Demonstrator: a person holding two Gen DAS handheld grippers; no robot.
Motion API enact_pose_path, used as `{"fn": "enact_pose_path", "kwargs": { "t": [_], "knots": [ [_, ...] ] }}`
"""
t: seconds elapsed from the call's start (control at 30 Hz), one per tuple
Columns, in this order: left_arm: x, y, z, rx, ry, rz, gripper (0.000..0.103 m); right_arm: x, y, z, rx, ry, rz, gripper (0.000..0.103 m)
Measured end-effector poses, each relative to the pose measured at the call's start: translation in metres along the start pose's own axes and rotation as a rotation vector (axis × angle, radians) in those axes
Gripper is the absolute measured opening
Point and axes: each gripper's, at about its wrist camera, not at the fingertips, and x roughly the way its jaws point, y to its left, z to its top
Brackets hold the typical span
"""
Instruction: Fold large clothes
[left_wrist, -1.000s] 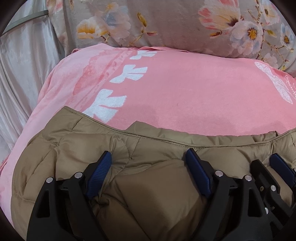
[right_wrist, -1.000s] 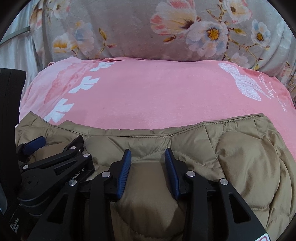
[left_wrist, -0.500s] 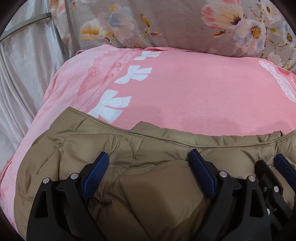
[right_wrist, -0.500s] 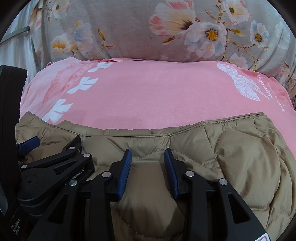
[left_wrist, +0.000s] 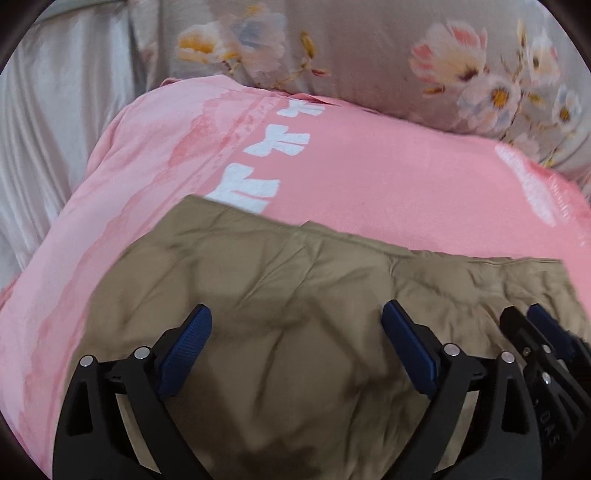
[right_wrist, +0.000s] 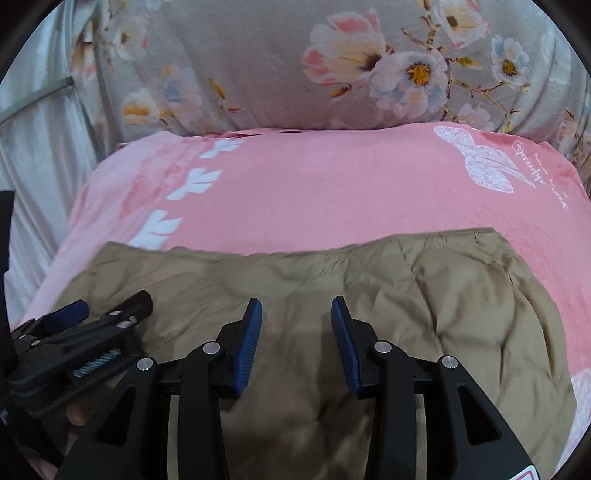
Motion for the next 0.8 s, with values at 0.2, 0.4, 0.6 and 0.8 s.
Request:
{"fn": "enact_pose_path", "kwargs": {
  "t": [0.2, 0.4, 0.6, 0.8],
  "knots": [
    [-0.047, 0.059, -0.028, -0.089, 0.017, -0.054, 0.096, -0.025, 0.029, -0.035, -0.063, -0.004, 0.005, 0.038],
    [-0.032, 0.059, -0.044, -0.067, 0.048, -0.008, 0.096, -0.019, 0.026, -0.06, -0.06, -0.015, -0.023, 0.043],
    [-0.065, 0.09, -0.066, -0.143, 0.003, -0.08, 0.096, -0.024, 0.028, -0.046, -0.01, 0.028, 0.009, 0.046],
    [-0.086, 0.166, -0.098, -0.375, 0.037, -0.096, 0.096, -0.006, 0.048, -0.065, -0.105, -0.012, -0.071, 0.049]
  ]
}}
